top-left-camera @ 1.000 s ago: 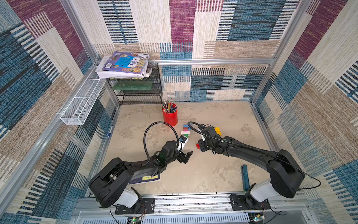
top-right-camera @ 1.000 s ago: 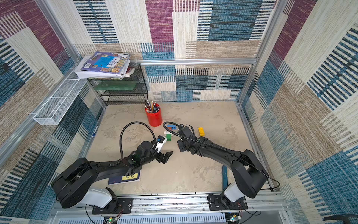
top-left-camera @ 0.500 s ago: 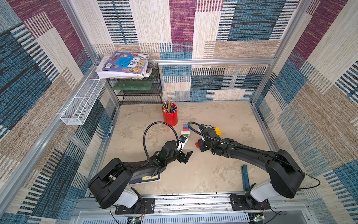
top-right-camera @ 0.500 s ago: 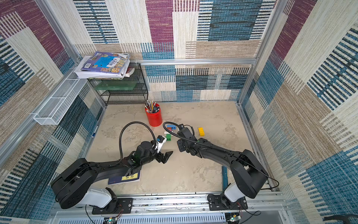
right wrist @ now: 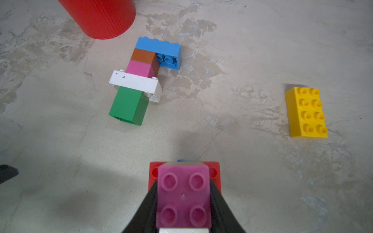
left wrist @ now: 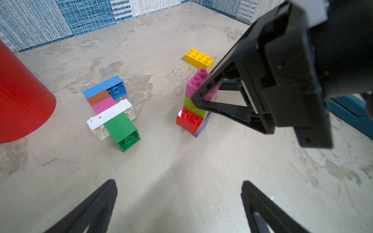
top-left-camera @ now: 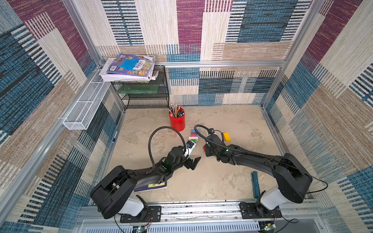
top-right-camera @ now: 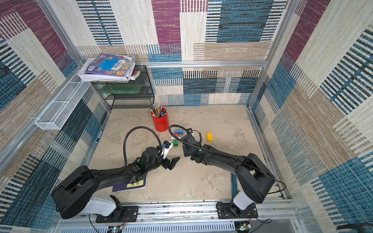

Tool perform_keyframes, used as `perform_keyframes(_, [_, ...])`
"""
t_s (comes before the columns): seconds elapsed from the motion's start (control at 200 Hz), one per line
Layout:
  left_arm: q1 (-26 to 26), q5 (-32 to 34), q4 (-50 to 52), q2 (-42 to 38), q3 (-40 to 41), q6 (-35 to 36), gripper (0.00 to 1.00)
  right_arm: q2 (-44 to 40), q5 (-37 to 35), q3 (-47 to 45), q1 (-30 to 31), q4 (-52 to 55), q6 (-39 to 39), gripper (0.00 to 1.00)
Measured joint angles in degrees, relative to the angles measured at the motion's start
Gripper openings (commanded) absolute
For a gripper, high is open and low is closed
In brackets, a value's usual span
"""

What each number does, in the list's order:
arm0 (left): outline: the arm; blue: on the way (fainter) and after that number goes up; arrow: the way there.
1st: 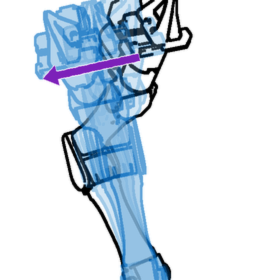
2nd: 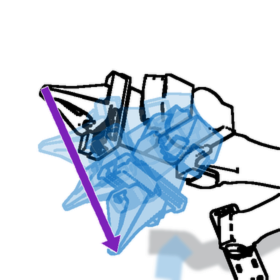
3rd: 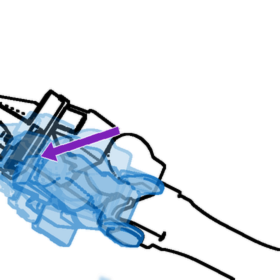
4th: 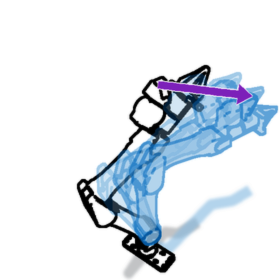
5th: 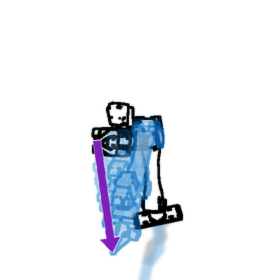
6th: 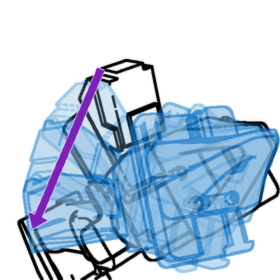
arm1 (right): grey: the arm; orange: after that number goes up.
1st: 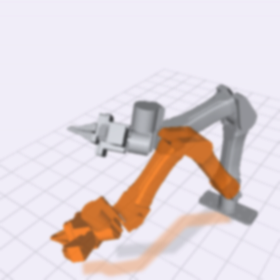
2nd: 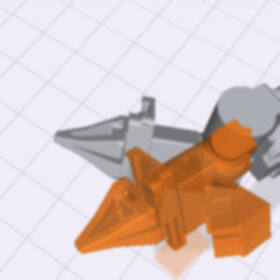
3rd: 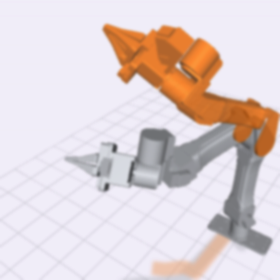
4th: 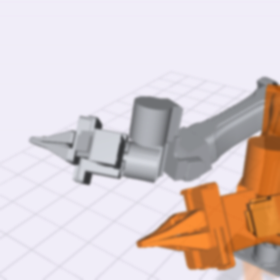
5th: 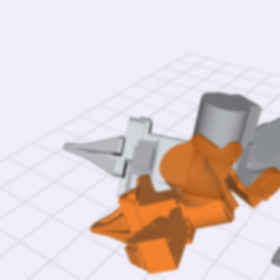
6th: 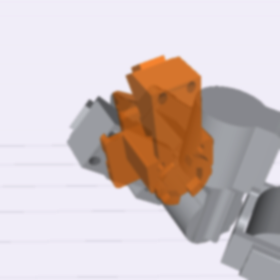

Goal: Assemble the letter f with lego
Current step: Adjust the lego brick at the center of the board.

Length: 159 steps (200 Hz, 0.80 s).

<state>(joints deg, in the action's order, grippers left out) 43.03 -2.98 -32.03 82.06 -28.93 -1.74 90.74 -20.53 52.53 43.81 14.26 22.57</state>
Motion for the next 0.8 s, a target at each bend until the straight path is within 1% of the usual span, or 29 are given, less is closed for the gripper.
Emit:
perform_keyframes(0.22, [0.00,0.00,0.26,-0.52,0.22,0.00,0.99,0.13,-3.52,-0.61,1.14,-0.59,4.04,0.16])
perform_keyframes(0.391, [0.00,0.00,1.03,-0.55,0.22,0.00,0.99,-0.07,-4.37,-1.73,1.29,-2.32,6.56,0.16])
perform_keyframes(0.796, [0.00,0.00,2.69,-2.14,0.20,-0.04,0.99,-0.63,-4.55,-2.58,1.38,-3.41,6.82,0.15])
